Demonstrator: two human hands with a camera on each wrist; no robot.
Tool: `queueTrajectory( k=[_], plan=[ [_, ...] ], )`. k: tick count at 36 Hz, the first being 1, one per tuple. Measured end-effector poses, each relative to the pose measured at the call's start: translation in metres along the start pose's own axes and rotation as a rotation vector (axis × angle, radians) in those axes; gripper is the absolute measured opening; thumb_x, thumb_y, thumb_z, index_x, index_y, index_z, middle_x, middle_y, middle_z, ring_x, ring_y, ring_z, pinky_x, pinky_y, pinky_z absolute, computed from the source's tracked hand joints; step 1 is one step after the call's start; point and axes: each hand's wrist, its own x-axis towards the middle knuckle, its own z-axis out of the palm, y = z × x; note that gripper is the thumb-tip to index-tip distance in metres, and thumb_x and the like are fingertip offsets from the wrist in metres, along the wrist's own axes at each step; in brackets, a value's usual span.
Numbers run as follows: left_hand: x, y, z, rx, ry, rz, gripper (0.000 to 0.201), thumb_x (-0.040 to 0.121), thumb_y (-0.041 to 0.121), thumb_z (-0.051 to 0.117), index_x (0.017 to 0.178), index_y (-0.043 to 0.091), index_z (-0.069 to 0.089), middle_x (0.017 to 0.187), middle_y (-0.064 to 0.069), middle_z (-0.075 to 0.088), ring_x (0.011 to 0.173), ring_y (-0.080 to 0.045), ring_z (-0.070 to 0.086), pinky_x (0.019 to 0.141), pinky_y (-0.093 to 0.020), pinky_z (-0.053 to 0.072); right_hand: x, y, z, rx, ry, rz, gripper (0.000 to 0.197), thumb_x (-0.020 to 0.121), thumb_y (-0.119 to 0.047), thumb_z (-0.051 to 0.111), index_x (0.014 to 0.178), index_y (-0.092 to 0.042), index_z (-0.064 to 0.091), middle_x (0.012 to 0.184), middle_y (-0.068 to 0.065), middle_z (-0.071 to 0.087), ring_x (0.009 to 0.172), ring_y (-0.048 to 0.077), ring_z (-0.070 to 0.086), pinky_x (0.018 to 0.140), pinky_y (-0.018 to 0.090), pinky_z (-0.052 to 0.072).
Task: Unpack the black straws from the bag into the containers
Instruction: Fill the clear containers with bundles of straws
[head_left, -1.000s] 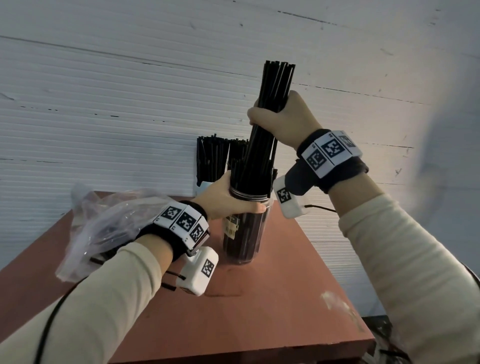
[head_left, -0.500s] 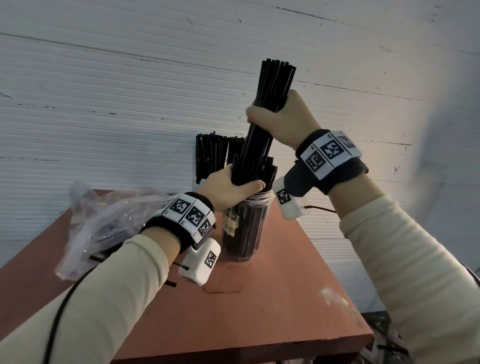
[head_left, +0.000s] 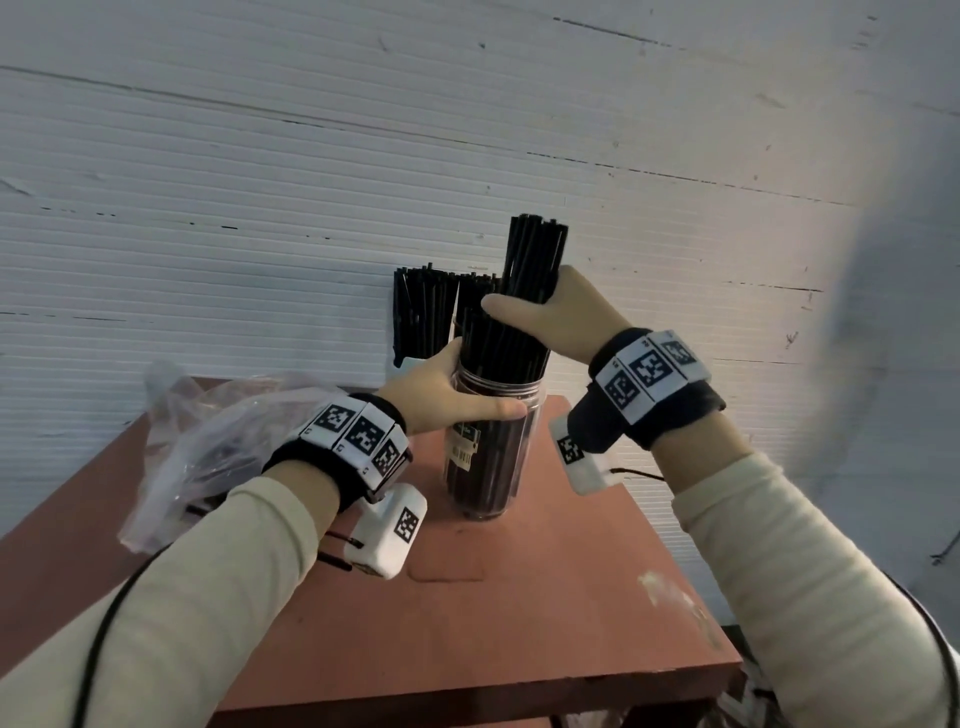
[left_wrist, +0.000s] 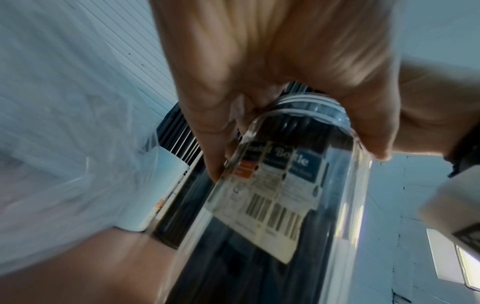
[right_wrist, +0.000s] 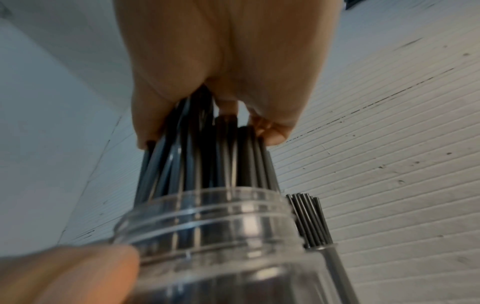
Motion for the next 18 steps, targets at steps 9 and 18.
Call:
queueTrajectory(
  k=[9, 18],
  plan=[
    [-0.004, 0.003, 0.004, -0.024, 0.029, 0.01, 0.089, 0.073, 0.037, 0.082, 0.147, 0.028, 0.033, 0.118, 0.019, 0.057, 0.101, 0.01, 0.051, 0.083, -0.014, 0.039, -0.01, -0.011, -0.009, 0.019, 0.288, -0.207, 0.087, 0.08, -0.045, 0.073, 0.147, -0.025, 0.023, 0.148, 0.001, 0.031, 0.133, 0.012, 0.037, 0.108, 0.028, 0.035],
    [-0.004, -0.001, 0.005, -0.024, 0.095, -0.032, 0.101, 0.067, 0.042, 0.086, 0.144, 0.021, 0.023, 0.13, 0.008, 0.055, 0.116, -0.009, 0.055, 0.101, -0.031, 0.044, -0.016, -0.007, 0.02, -0.321, 0.252, -0.394, 0.03, 0.096, -0.019, 0.053, 0.122, -0.007, 0.061, 0.134, 0.004, 0.052, 0.12, 0.014, 0.052, 0.095, -0.001, 0.025]
  ],
)
